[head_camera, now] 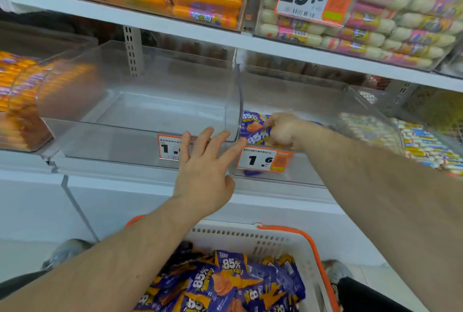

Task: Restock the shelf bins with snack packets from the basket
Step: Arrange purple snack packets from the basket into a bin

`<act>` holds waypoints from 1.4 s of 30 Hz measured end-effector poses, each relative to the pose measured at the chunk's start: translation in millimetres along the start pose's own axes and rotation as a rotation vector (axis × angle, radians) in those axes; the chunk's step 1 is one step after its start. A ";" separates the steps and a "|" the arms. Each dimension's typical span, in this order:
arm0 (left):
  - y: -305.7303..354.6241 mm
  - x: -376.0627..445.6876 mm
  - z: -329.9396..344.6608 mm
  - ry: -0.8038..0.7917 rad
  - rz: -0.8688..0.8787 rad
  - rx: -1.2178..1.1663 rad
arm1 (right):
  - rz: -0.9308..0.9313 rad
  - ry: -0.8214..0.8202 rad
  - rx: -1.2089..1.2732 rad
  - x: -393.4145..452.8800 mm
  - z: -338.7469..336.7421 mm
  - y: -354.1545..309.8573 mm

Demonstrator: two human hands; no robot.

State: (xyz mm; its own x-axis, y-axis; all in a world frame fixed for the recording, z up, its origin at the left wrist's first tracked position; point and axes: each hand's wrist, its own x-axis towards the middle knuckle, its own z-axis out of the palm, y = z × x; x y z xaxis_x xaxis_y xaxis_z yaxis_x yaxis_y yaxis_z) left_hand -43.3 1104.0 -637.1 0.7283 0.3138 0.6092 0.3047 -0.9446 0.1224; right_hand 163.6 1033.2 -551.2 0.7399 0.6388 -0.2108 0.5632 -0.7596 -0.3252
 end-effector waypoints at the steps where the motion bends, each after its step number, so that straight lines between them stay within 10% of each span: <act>1: -0.1 0.3 0.6 0.005 -0.002 -0.002 | -0.022 -0.061 -0.163 0.4 3.8 -3.1; 14: 5.3 1.2 -2.1 -0.020 -0.024 -0.049 | -0.041 -0.245 -0.504 20.2 13.5 -4.6; 17: 10.5 -2.3 -6.1 0.093 0.078 -0.115 | -0.002 0.031 -0.461 5.5 8.6 -6.7; 20: 28.9 -16.6 -10.1 0.115 0.235 -0.278 | -0.120 0.638 -0.163 -44.7 10.9 -11.2; 23: 48.7 -41.3 -13.0 -0.521 0.063 -0.389 | -0.377 0.975 0.007 -102.5 42.5 -7.0; 25: 49.7 -56.6 -5.0 -1.018 -0.050 -0.367 | -0.321 0.833 0.059 -122.2 75.3 8.4; 28: 43.7 -71.3 3.0 -1.263 0.078 -0.262 | -0.012 0.253 -0.004 -129.5 127.3 43.0; 34: 32.5 -72.0 10.2 -1.352 0.131 -0.242 | 0.262 -0.603 -0.354 -143.5 194.2 90.6; 42: 33.3 -69.5 12.5 -1.337 0.156 -0.262 | 0.262 -0.842 -0.738 -164.4 228.5 114.3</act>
State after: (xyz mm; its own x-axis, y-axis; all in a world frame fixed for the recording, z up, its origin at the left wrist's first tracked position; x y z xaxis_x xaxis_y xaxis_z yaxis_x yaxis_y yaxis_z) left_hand -76.1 1052.0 -685.2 0.8211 -0.0845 -0.5645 0.1504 -0.9220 0.3568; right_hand 22.3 869.2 -764.3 0.5420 0.1186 -0.8320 0.7124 -0.5899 0.3801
